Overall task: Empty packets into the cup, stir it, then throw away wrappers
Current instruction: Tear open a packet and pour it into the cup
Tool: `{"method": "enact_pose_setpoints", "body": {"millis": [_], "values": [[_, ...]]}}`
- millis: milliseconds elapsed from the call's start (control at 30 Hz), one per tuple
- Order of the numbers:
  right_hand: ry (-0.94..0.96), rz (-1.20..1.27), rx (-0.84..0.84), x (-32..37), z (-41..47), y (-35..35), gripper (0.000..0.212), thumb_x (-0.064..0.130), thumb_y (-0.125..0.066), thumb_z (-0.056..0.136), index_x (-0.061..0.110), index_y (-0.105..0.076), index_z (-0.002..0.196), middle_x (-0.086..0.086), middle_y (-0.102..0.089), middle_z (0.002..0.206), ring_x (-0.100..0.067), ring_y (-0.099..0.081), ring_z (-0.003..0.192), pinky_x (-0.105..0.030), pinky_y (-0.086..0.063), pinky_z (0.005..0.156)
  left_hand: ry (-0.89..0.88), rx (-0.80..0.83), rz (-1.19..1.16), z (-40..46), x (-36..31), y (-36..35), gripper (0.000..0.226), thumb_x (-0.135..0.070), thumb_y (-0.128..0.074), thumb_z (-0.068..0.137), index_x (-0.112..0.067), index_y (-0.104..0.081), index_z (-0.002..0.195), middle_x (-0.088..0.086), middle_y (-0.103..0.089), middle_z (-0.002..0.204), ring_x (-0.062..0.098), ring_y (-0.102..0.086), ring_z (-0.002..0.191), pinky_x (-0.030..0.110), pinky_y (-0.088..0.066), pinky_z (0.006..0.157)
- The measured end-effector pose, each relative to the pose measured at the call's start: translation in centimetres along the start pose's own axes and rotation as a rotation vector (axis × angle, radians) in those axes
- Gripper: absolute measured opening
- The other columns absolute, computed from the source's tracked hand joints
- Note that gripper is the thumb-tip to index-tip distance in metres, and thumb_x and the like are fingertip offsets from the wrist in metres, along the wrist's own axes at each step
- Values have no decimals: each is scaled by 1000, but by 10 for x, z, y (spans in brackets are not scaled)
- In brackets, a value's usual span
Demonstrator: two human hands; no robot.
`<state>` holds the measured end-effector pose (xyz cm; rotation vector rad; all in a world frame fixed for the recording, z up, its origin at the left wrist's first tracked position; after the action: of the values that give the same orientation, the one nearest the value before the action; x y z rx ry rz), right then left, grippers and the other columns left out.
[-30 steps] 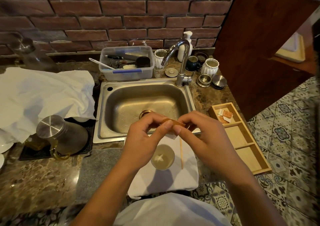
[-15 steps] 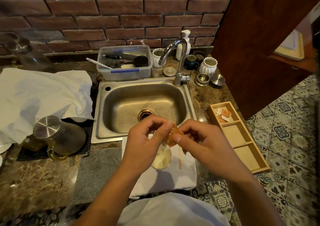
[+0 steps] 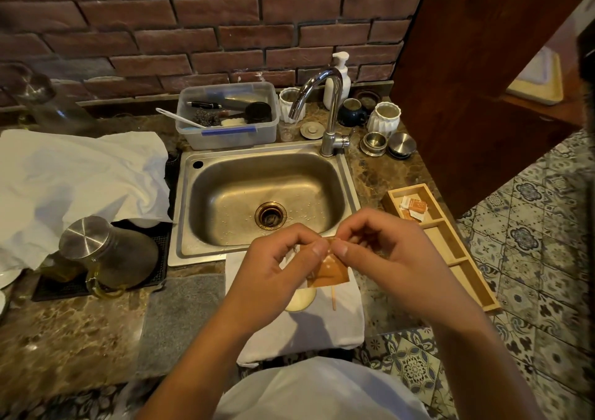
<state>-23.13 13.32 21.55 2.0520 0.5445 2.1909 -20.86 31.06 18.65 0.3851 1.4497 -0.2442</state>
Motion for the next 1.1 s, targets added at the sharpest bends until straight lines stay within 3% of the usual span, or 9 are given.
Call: {"method": "enact_pose_setpoints", "body": {"millis": [233, 467, 600, 700, 867, 1100], "values": [[-36, 32, 99, -6, -4, -2, 6, 14, -70, 95, 19, -69, 97, 6, -68, 82, -10, -63, 74, -24, -50, 65, 6, 3, 70, -3, 0, 0, 20, -35, -58, 90, -20, -70, 88, -6, -68, 81, 5, -61, 75, 18, -48, 70], [-21, 31, 90, -5, -7, 1, 8, 10, -70, 94, 16, -70, 99, 3, -70, 82, -14, -65, 75, -27, -53, 66, 11, 25, 78, -3, 1, 0, 17, -34, -60, 89, -22, -72, 87, -9, -69, 81, 4, -62, 76, 14, -46, 70], [16, 16, 79, -6, -6, -1, 7, 16, -70, 92, 16, -71, 99, 2, -70, 84, -16, -65, 76, -30, -54, 66, -20, 25, 93, -2, 0, 0, 17, -30, -61, 87, -18, -73, 86, -1, -70, 80, 4, -63, 74, 13, -47, 69], [17, 32, 60, -9, -7, -4, 7, 19, -67, 93, 16, -69, 98, 6, -68, 81, -12, -63, 72, -24, -50, 62, -14, 8, 68, 0, 1, -1, 18, -32, -61, 86, -17, -72, 84, 0, -69, 79, 3, -62, 72, 16, -49, 67], [47, 36, 32, -13, -7, -8, 10, 27, -64, 94, 19, -68, 98, 6, -67, 84, -16, -62, 74, -26, -50, 63, 27, 10, -13, 3, 5, -3, 19, -32, -62, 84, -17, -72, 82, -7, -68, 75, 2, -60, 71, 16, -48, 67], [111, -96, -66, -18, -7, -11, 5, 18, -64, 95, 16, -67, 98, 7, -66, 84, -20, -63, 77, -32, -52, 65, 43, -48, -18, 7, 9, -6, 13, -12, -64, 86, -5, -73, 82, -7, -70, 73, 1, -62, 70, 14, -48, 67]]}}
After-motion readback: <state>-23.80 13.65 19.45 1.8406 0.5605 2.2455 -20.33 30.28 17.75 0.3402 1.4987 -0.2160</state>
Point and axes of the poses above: each hand's wrist, its own z-axis towards the middle knuckle, its own y-axis out of the back of the hand, x = y × z, the point moved 3 cm from there along z, towards the middle knuckle
